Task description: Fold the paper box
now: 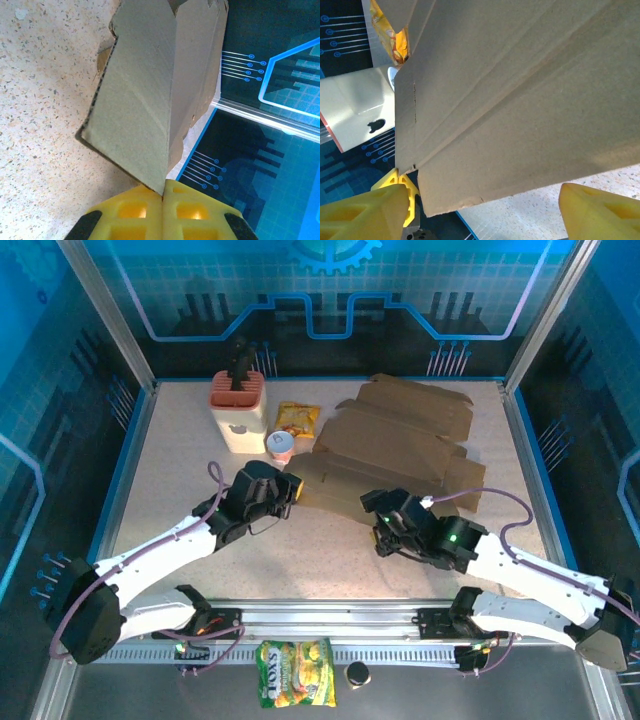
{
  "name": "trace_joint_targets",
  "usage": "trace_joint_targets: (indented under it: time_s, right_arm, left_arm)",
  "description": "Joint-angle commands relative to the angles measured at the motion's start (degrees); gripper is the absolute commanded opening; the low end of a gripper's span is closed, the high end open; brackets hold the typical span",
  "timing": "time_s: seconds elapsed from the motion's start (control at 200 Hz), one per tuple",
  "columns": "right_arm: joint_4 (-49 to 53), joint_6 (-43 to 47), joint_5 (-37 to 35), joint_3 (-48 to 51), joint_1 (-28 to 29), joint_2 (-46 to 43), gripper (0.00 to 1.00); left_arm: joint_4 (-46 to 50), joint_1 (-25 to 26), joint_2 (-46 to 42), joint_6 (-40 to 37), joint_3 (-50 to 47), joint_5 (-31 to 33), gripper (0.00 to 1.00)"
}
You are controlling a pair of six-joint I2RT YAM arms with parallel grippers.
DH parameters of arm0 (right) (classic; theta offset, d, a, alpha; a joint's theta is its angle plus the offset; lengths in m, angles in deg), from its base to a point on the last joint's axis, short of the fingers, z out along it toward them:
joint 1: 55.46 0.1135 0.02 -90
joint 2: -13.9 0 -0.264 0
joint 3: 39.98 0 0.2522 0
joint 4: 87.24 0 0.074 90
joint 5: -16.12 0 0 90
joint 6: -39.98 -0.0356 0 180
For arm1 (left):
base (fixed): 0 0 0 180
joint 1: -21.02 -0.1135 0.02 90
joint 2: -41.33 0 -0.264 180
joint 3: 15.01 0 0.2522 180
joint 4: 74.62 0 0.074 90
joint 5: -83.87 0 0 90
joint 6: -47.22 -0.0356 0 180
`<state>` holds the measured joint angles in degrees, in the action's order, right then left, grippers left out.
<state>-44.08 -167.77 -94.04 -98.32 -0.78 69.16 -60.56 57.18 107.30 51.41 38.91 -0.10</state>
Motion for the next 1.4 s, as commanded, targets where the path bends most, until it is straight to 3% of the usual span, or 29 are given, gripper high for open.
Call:
trace_joint_targets:
  time_s: [0.0,0.16,0.435,0.49,0.625,0.74,0.975,1.151,1.251,1.396]
  right_arm:
    - [-1.2,-0.5,-3.2,0.1,-1.2,0.6,0.74]
    - [-1.1,2.1,-2.7,-2.2,-4.2,2.0,0.57]
    - [1.8,9.3,-2.6,-9.6,-8.9,4.2,0.0]
    - [2.0,11.2,-1.6,-11.2,-10.5,4.9,0.0]
    - [0.4,17.3,1.5,-16.2,-14.7,7.0,0.0]
    - [0.1,23.7,4.7,-22.8,-18.7,9.8,0.0]
    - [4.2,33.7,7.7,-40.2,-24.4,14.0,0.0]
    - [10.0,37.5,7.4,-52.6,-24.5,14.5,0.0]
    - [17.2,38.6,6.2,-60.0,-22.8,14.5,0.0]
    - [25.0,37.3,-0.3,-68.5,-14.1,15.0,0.0]
  left_arm:
    - [1.1,-0.6,-1.6,0.1,2.5,-1.7,0.0]
    - [1.3,-0.7,-2.2,0.3,2.2,-2.0,0.0]
    - [0.9,-1.0,-2.5,-0.1,3.0,-3.0,0.0]
    - [0.9,-1.2,-2.6,-0.6,3.7,-3.4,0.04]
    - [5.6,-1.6,-3.6,-5.2,8.2,-4.2,0.49]
    - [11.8,-2.1,-4.6,-11.2,14.0,-4.0,0.67]
    - [24.2,-3.4,-5.7,-25.7,27.6,-0.8,0.77]
    - [31.0,-6.6,-6.0,-33.8,36.1,3.3,0.76]
    - [33.3,-10.0,-6.3,-35.7,38.4,4.1,0.75]
    - [36.2,-14.5,-6.1,-37.4,40.5,4.0,0.71]
